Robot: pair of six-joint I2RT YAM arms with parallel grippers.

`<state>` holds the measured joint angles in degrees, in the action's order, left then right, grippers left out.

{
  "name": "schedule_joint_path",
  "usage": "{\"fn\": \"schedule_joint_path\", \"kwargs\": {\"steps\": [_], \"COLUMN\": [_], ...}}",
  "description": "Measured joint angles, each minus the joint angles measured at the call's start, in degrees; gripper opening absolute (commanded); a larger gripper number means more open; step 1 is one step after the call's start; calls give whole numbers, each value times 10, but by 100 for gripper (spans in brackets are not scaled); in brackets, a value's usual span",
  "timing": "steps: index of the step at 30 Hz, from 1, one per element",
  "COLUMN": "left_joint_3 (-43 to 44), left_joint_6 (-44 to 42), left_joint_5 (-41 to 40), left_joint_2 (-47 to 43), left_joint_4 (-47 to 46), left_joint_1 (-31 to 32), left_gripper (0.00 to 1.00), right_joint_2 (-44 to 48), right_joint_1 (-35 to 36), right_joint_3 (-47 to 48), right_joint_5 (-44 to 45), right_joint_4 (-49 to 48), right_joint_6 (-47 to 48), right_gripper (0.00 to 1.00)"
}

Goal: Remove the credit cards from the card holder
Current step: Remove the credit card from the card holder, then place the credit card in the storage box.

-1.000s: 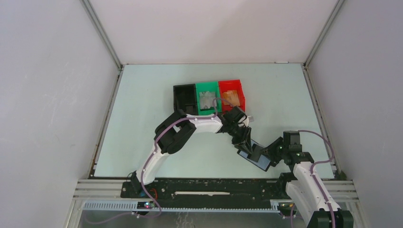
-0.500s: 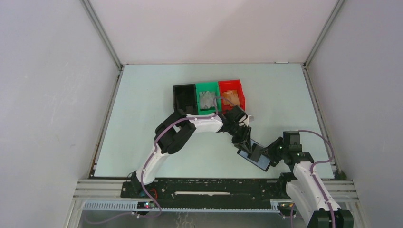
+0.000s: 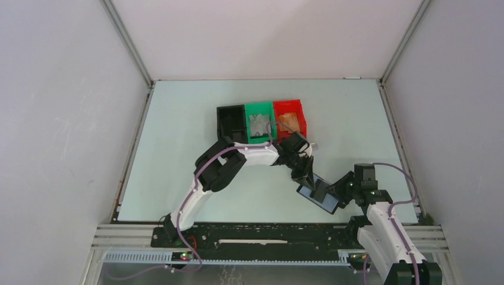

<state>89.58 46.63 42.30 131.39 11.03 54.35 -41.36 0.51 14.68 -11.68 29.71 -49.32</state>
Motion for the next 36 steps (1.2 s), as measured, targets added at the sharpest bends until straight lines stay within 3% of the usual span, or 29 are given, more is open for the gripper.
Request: {"fn": "schedule_joint_path", "kwargs": {"steps": [19,25,31,36], "left_joint_3": [-82,-80,-53,4], "left_joint_6": [-16,-85,-159,-214], "left_joint_5": [-17,-61,-124,-237], "left_joint_2": [-64,-144,-245,-287], "left_joint_4": [-17,86,199,316], "left_joint_1": [-63,-88,-151,-211], "left_gripper": [0,0,0,0], "right_joint_2": [5,11,17,24], "right_joint_1": [0,0,0,0], "right_joint_3": [-2,-3,-3,-2], "right_joint_5": [1,2,2,6], "right_joint_4": [1,2,7,18], "right_joint_6": [0,0,1,6], "right_gripper": [29,29,31,31]}}
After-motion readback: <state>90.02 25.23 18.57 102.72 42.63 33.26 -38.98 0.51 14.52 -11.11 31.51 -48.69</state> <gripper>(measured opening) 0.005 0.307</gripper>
